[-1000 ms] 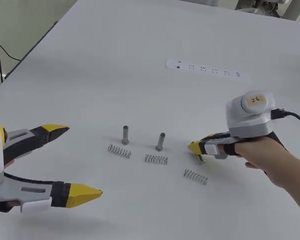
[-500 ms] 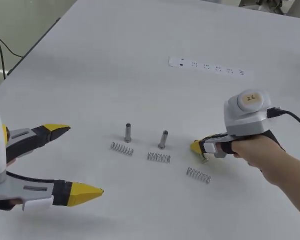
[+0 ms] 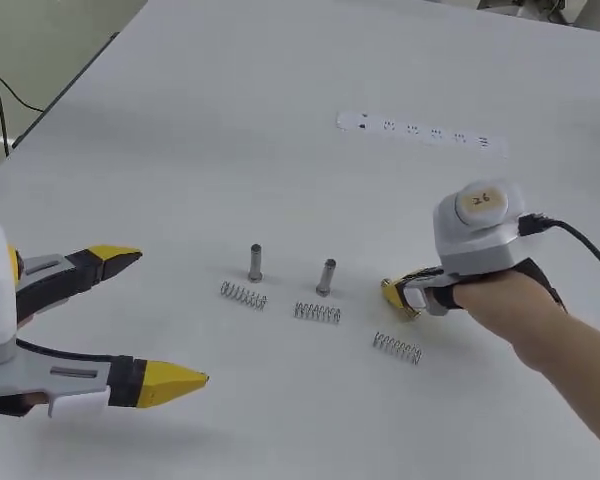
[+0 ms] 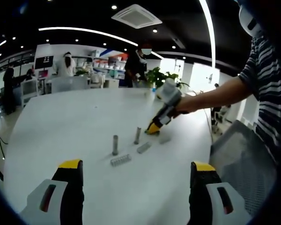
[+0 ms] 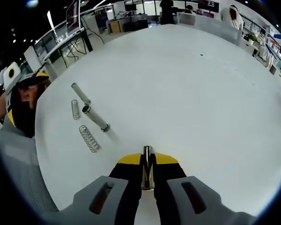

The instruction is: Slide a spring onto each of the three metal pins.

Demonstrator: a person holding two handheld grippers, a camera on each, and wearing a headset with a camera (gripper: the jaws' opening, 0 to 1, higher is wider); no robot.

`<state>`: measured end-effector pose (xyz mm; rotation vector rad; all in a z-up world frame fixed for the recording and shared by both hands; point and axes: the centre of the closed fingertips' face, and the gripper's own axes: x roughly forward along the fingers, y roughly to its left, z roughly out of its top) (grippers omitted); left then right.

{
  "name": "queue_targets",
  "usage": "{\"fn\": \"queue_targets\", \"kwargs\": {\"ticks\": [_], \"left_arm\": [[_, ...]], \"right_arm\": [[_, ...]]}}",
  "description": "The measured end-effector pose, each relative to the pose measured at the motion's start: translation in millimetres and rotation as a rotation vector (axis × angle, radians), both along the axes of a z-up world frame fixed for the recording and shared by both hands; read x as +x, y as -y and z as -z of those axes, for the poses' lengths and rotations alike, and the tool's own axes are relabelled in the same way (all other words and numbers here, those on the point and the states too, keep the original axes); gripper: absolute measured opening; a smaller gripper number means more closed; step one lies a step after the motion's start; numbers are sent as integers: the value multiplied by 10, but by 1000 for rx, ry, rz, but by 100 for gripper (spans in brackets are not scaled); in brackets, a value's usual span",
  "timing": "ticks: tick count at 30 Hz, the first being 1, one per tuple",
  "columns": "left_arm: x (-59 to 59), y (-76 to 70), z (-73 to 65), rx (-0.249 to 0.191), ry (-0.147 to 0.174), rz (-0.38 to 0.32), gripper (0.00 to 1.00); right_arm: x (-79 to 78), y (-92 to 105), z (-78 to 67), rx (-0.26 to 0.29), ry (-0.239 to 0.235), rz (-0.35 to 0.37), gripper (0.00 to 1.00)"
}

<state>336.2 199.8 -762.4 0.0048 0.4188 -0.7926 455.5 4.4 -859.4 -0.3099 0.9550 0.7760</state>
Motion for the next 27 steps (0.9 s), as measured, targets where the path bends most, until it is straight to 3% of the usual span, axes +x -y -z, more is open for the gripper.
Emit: {"fn": "queue_targets", "kwargs": {"ticks": [3,7,14,27], "left_arm": [[6,-13,-12,-8,2,-7,91],[6,-23,1,-8,-1,-11,91],[14,21,9,-10,0,-3,90],[-7,30,10,-10,-1,1,90]], "right_arm": [[-13,50,-5,9,-4,2,5],[-69,60,-86,63,7,25,5],[-73,116,-208,109,60,49,5],[-95,172,-355,145,137,70,5]]}}
